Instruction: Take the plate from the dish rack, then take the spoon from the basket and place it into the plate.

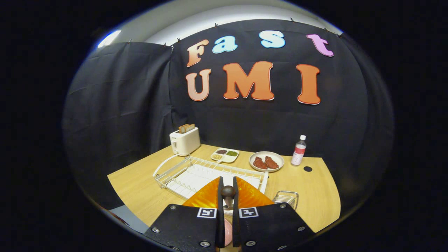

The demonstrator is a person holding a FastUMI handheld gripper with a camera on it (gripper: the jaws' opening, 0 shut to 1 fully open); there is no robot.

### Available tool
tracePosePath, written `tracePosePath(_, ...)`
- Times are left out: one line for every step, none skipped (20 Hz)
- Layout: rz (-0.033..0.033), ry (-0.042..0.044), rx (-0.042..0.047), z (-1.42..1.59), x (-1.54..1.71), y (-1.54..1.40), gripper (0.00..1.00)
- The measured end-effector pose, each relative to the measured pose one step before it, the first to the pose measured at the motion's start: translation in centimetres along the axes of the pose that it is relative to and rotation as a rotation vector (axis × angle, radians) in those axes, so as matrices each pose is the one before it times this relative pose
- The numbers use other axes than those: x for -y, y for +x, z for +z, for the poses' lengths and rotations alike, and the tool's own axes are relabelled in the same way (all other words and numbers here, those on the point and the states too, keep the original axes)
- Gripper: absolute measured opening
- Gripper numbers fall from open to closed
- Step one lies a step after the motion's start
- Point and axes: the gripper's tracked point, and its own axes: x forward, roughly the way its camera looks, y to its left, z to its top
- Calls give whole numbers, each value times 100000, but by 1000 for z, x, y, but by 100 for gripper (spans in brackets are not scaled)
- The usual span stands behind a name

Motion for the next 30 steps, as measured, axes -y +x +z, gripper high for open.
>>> tracePosePath(1260, -807, -1347, -731, -576, 171, 9)
tracePosePath(1140, -586, -1460, -789, -497, 183, 9)
tracePosePath(1409, -66, -2111, -997, -581, 316, 9)
tracePosePath(1520, 366, -1757, -760, -729, 53, 9)
tracePosePath(1524, 431, -1404, -701, -646, 209, 9)
tracePosePath(1347, 153, -1296, -713, -522, 65, 9)
tracePosePath(1131, -353, -1293, -671, -415, 292, 9)
tracePosePath(874, -365, -1237, -650, -395, 296, 9)
tracePosePath(957, 106, -1132, -663, -351, 219, 9)
tracePosePath(1216, 217, -989, -591, -611, 202, 9)
tracePosePath(1066, -11, -525, -457, -487, 181, 9)
tracePosePath(878, -618, -603, -558, -423, 252, 9)
tracePosePath(370, -953, -769, -494, -258, 212, 9)
tracePosePath(429, -912, -534, -380, -248, 52, 9)
tracePosePath(317, -391, -470, -428, -222, 248, 9)
tracePosePath(489, 65, -888, -437, -163, 326, 9)
tracePosePath(143, 168, -1300, -636, 38, 135, 9)
tracePosePath(31, 220, 1961, 337, 51, -23, 9)
tracePosePath(667, -93, -1239, -181, -53, 110, 9)
tracePosePath(527, -425, 291, -19, -37, -90, 9)
tracePosePath(839, -865, -1456, -239, -25, -123, 9)
tracePosePath(524, -809, -961, -285, -29, -283, 9)
tracePosePath(291, -915, -1117, -318, 47, -453, 10)
tracePosePath(110, -542, -840, -413, 155, -352, 10)
tracePosePath(-197, -58, -930, -396, 241, -190, 11)
tracePosePath(-445, 42, -1821, -709, 192, -214, 12)
tracePosePath(-625, 304, -3063, -963, 301, -110, 12)
tracePosePath(-570, 489, -3400, -1192, 201, -66, 13)
tracePosePath(-761, 442, -2091, -877, 297, -84, 13)
tracePosePath(-803, 477, -728, -430, 255, -161, 13)
